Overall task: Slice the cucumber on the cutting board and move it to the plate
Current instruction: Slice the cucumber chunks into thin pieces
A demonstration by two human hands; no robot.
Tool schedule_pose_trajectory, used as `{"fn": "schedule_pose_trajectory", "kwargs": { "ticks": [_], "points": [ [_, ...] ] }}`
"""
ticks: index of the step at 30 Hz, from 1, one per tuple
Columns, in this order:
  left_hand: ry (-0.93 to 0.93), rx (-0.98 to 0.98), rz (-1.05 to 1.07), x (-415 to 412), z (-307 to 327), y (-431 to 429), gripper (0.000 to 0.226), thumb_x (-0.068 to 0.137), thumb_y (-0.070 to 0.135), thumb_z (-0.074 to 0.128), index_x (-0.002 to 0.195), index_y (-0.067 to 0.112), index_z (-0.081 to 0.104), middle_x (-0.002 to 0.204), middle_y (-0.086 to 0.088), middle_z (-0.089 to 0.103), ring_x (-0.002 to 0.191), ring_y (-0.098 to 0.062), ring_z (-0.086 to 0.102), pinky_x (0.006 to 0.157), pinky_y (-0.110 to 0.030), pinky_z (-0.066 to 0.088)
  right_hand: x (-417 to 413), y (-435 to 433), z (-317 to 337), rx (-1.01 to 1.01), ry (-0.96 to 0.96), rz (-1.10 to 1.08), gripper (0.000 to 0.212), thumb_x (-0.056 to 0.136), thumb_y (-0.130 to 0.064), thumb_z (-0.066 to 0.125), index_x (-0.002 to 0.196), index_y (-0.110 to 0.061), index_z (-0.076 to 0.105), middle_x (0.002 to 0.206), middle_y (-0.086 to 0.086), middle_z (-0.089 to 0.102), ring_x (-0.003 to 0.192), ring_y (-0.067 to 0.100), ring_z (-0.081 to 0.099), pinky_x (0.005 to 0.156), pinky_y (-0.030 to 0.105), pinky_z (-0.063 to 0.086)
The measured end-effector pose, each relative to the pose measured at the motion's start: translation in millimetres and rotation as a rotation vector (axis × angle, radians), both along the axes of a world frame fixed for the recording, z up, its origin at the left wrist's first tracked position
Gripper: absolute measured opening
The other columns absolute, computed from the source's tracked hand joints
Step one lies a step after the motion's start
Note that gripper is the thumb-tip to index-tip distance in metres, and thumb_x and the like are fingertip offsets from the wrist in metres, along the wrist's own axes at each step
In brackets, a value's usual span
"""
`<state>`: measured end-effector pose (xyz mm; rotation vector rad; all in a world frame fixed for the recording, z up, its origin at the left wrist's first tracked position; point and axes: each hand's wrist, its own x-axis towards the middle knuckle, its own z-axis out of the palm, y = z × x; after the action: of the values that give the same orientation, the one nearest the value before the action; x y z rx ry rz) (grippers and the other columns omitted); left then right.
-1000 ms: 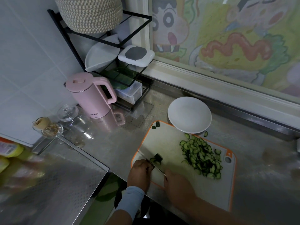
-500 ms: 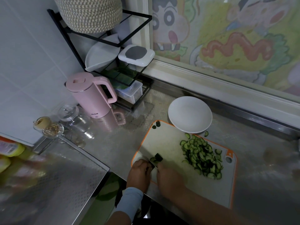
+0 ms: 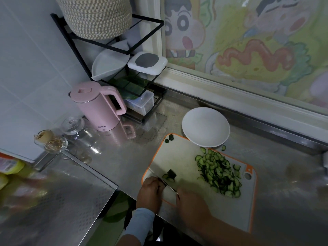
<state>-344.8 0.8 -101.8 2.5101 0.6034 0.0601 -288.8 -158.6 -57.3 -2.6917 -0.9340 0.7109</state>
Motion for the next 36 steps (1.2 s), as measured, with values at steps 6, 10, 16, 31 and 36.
{"fn": "schedule_pose_trajectory", "kwargs": {
  "ticks": [6,10,16,31,36],
  "points": [
    [0.016,0.008,0.012,-1,-8,3,0.012,0.081,0.025,0.064,0.070,0.021,0.068,0.084,0.005,0.062,0.081,-0.014,0.057,0.071,-0.015,0.037,-1,4,-8,-0.033,0.015,0.007,0.039,0.103,-0.027,0.029,0.140,-0.017,0.038,0.124,0.007,0.059,0.112,0.025,0.057,0.092,0.033,0.044],
    [-0.033,0.005,0.035,-3,-11,1,0.012,0.079,0.025,0.063,0.069,0.020,0.068,0.085,0.004,0.060,0.083,-0.013,0.053,0.072,-0.013,0.035,0,16,-12,-0.097,0.031,0.049,0.041,0.104,-0.023,0.025,0.144,-0.013,0.033,0.128,0.011,0.056,0.116,0.027,0.054,0.097,0.036,0.041],
    [-0.024,0.031,0.034,-4,-8,1,0.022,0.081,0.034,0.051,0.072,0.023,0.068,0.081,0.006,0.061,0.080,-0.013,0.055,0.068,-0.016,0.036,11,39,-2,0.033,0.010,0.031,0.039,0.100,-0.019,0.032,0.138,-0.015,0.037,0.115,0.009,0.063,0.104,0.026,0.061,0.082,0.033,0.046],
    [-0.061,-0.002,0.025,-6,-10,4,0.010,0.073,0.027,0.073,0.067,0.022,0.067,0.075,0.005,0.061,0.074,-0.014,0.057,0.067,-0.019,0.043,-2,-2,9,0.037,0.049,-0.030,0.035,0.103,-0.035,0.027,0.127,-0.021,0.048,0.120,0.005,0.061,0.111,0.022,0.057,0.089,0.030,0.042],
    [-0.139,0.057,-0.016,-9,-10,2,0.028,0.082,0.035,0.051,0.074,0.017,0.071,0.080,0.002,0.064,0.078,-0.014,0.057,0.071,-0.019,0.044,1,12,-4,-0.005,0.096,-0.020,0.037,0.104,-0.030,0.027,0.135,-0.020,0.043,0.127,0.004,0.057,0.116,0.021,0.055,0.095,0.030,0.041]
  ]
}}
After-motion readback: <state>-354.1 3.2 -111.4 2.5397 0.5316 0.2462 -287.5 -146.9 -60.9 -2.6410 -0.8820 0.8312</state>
